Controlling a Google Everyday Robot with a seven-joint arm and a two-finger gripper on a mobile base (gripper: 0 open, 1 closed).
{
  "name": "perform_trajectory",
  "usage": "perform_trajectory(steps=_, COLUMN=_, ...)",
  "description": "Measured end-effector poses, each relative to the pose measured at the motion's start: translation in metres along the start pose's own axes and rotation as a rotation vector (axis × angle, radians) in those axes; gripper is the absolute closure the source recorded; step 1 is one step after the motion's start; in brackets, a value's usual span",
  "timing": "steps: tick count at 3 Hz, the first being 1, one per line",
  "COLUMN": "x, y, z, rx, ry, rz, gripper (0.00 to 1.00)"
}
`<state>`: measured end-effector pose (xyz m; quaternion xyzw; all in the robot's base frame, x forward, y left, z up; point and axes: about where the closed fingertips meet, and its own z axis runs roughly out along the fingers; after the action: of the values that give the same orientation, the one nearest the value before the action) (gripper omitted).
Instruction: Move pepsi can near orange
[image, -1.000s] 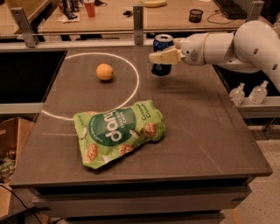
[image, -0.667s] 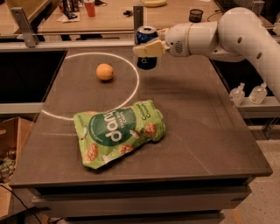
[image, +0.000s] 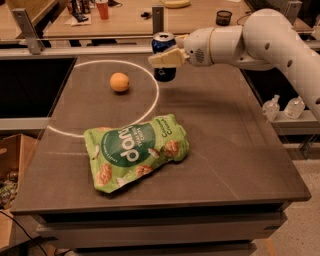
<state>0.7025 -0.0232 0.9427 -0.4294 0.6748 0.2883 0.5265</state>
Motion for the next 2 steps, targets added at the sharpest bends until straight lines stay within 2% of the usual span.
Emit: perform_trajectory(steps=2, x=0.012, y=0.013, z=0.033, rx=-0.038, ry=-0.001, rz=0.034, gripper=1.00)
